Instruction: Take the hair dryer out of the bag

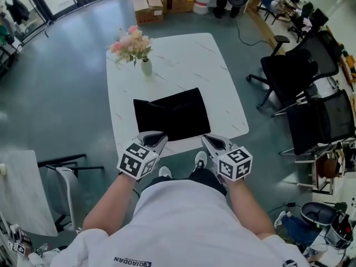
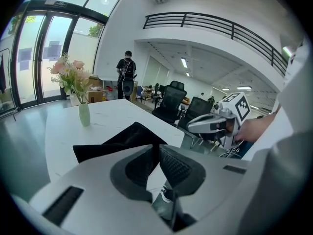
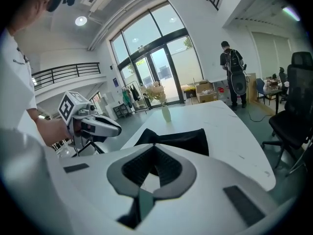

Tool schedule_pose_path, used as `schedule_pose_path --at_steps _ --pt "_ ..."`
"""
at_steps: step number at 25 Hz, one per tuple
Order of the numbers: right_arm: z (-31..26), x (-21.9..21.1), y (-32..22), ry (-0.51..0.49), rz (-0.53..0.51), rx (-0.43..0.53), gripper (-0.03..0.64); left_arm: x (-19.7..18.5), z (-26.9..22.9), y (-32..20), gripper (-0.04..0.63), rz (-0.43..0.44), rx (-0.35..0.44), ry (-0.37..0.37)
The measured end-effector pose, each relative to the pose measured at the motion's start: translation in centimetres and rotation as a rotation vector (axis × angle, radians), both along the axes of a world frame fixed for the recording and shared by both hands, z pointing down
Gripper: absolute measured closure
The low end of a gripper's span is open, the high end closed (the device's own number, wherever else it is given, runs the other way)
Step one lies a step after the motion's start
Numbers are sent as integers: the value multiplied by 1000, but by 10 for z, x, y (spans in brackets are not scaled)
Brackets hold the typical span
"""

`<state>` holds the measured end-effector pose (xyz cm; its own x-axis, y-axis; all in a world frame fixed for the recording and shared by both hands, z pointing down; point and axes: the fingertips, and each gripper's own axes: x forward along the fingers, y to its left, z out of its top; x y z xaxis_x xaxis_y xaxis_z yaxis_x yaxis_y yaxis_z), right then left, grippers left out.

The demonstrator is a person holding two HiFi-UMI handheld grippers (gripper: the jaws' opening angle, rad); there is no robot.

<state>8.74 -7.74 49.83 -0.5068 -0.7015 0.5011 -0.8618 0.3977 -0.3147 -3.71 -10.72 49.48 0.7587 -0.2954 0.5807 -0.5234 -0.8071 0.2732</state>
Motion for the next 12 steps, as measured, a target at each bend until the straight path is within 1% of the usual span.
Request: schedule_pose_path --at_steps 4,10,12 --pt "6 10 -20 -7 -56 -14 600 11 3 -13 543 -47 -9 -7" --pt "20 28 -55 -5 -195 -58 600 31 6 -34 543 -175 -28 -20" --pt "26 34 -68 3 -241 -64 600 39 10 -42 543 -208 -27 -38"
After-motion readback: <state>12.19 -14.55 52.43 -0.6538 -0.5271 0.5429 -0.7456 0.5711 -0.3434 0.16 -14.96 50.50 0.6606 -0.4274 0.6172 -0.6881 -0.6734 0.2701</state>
